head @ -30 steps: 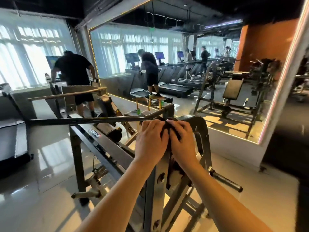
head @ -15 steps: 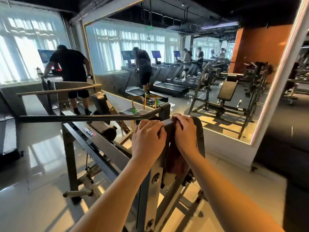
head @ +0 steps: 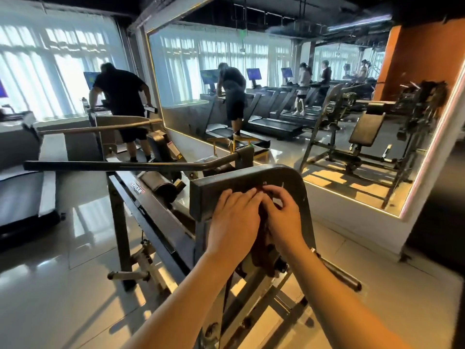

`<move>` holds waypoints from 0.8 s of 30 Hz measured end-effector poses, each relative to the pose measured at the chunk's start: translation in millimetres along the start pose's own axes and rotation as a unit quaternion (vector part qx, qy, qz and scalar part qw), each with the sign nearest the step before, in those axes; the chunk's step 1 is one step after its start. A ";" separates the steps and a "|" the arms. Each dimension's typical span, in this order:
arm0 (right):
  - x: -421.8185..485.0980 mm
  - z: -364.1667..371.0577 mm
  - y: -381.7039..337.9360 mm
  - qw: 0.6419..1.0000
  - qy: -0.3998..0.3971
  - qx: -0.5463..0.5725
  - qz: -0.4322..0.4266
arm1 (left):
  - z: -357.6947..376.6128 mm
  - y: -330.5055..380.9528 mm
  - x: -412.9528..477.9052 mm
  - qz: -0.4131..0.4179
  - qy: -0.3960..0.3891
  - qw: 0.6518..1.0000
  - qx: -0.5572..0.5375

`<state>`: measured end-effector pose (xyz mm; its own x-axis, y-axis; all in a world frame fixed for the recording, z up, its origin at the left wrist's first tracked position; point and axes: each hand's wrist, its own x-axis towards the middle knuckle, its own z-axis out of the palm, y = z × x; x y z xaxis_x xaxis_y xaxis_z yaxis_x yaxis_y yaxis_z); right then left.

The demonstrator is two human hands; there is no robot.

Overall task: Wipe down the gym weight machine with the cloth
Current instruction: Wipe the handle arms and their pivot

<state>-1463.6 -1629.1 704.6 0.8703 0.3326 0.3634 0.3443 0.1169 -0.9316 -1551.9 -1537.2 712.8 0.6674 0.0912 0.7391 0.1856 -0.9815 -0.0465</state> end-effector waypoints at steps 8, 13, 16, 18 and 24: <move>37.7 -37.4 22.1 0.974 -0.193 0.111 -0.047 | 60.0 44.0 -8.8 -0.185 0.040 0.975 -0.119; 82.6 -67.9 41.6 0.958 -0.263 0.020 -0.112 | 72.6 71.5 14.7 -0.304 0.096 0.940 -0.124; 118.8 -80.5 46.6 0.950 -0.215 -0.073 -0.214 | 65.1 76.6 30.1 -0.349 0.176 0.918 -0.065; 135.8 -81.0 45.7 0.936 -0.218 -0.093 -0.260 | 64.4 79.4 42.3 -0.363 0.216 0.905 -0.043; 154.9 -68.8 49.1 0.918 -0.263 -0.085 -0.283 | 101.2 94.2 57.7 -0.297 0.170 0.938 -0.053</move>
<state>-1287.7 -1636.2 716.0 0.2597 0.6754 0.6902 0.7781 0.2770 -0.5638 -1423.0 -1607.4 683.0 0.1976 0.5855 0.7862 0.3673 -0.7878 0.4943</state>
